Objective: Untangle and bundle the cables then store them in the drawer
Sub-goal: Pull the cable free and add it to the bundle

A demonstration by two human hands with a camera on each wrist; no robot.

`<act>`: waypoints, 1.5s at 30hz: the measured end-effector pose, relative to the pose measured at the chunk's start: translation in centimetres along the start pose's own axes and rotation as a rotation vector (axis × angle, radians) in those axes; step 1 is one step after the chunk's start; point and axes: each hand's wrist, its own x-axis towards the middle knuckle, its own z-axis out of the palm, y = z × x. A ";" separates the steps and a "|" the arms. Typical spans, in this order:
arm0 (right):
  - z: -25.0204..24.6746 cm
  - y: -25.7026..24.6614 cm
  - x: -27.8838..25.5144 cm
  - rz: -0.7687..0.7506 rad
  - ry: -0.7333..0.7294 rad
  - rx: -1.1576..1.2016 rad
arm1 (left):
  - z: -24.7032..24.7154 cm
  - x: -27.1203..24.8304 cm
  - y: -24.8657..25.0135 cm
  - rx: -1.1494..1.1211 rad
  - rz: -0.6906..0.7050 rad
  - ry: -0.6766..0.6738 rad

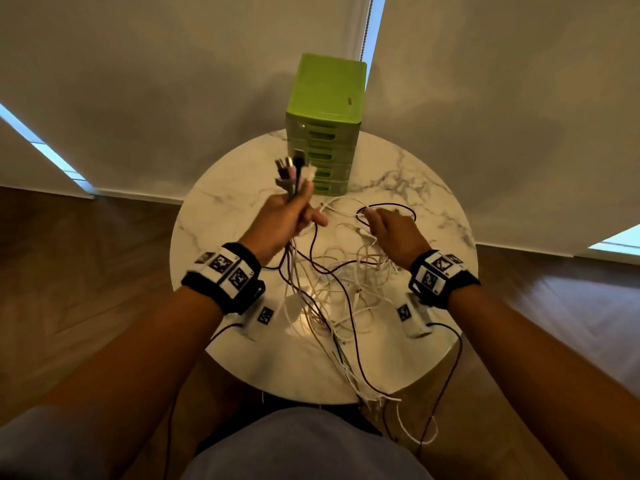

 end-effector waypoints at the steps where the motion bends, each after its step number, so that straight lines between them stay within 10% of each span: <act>1: 0.0 -1.2 0.2 -0.038 0.018 0.029 | 0.5 0.0 -0.7 0.075 -0.013 -0.018; 8: 1.2 -6.1 -1.3 -0.232 -0.169 0.094 | 3.0 1.4 -0.8 -0.281 -0.024 -0.038; 18: 2.4 1.1 -3.2 -0.044 -0.449 0.145 | -1.0 2.8 1.8 -0.725 0.124 0.215; 30: -1.2 -1.9 2.9 -0.069 -0.024 0.042 | 1.6 1.2 -1.2 -0.032 0.049 0.093; 35: 0.2 -5.7 1.6 -0.240 -0.160 0.185 | 3.2 2.2 -1.2 -0.157 -0.038 0.048; 45: 2.7 1.3 -1.9 -0.055 -0.489 0.275 | -1.6 4.6 2.5 -0.635 0.114 0.191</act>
